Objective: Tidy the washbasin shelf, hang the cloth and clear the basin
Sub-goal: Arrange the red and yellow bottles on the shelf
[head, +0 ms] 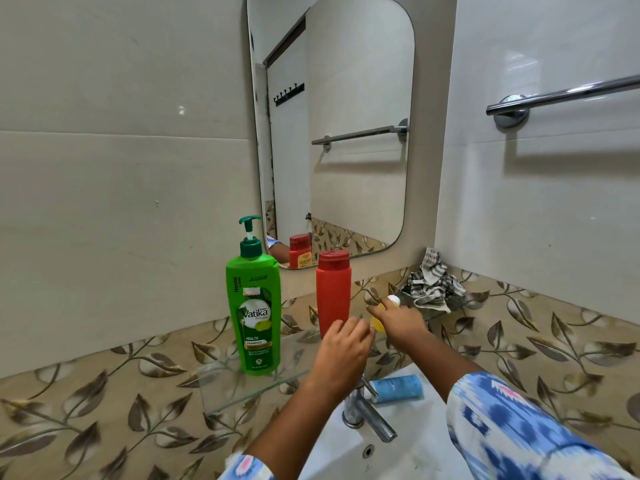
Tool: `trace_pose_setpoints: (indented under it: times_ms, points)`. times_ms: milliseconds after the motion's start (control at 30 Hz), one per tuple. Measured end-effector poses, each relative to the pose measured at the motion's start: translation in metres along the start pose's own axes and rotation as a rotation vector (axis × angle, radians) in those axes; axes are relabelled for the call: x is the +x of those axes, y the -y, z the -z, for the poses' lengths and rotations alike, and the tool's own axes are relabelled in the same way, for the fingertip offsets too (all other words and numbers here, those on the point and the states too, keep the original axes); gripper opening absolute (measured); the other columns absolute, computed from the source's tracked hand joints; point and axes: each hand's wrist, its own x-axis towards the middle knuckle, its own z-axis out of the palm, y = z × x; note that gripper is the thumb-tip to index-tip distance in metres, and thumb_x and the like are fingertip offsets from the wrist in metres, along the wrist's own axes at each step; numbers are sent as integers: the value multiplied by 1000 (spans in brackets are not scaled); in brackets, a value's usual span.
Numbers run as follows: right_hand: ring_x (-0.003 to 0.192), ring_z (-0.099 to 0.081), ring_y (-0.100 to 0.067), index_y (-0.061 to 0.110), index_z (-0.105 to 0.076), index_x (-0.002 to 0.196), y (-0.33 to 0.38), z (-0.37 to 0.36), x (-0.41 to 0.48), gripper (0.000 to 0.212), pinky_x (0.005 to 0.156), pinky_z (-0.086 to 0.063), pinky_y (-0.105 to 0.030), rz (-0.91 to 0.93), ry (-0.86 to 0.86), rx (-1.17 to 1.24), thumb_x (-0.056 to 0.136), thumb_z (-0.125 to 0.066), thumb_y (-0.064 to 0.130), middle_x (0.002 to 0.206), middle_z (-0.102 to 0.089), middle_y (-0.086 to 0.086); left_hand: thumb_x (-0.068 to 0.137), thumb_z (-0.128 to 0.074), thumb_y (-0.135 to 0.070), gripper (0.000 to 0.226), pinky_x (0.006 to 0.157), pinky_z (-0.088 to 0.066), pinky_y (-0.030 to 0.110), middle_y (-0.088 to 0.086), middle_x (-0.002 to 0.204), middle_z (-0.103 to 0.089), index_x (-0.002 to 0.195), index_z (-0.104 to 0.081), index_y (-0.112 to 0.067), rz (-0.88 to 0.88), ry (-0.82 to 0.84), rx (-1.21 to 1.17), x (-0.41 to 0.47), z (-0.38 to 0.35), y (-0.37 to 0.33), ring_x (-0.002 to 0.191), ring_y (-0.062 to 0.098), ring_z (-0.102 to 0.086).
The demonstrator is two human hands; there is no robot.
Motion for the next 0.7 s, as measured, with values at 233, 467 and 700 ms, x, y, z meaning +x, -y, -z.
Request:
trace_pose_setpoints:
  times_ms: [233,467,700]
  points:
    - [129,-35,-39,25,-36,138,-4,-8,4,64,105,-40,-48,26,70,119,83,-55,-2,156,-14,-5,83,-59,-15,47,88,-43,35,9,122,-47,127,-45,-8,1,210,63,1,-18,-10,109,24,-45]
    - [128,-29,-34,25,-54,114,-13,-8,5,49,105,-40,-44,39,9,166,79,-53,-10,148,-29,0,82,-61,-13,38,89,-40,38,10,116,-46,118,-52,-6,58,259,-29,2,-24,-13,105,26,-41]
    - [112,-49,-28,18,-66,110,-39,5,2,37,96,-43,-38,125,-68,438,84,-53,-4,129,-47,-11,81,-63,-16,32,84,-39,35,8,110,-48,110,-56,-8,102,230,-72,3,-25,-17,99,23,-41]
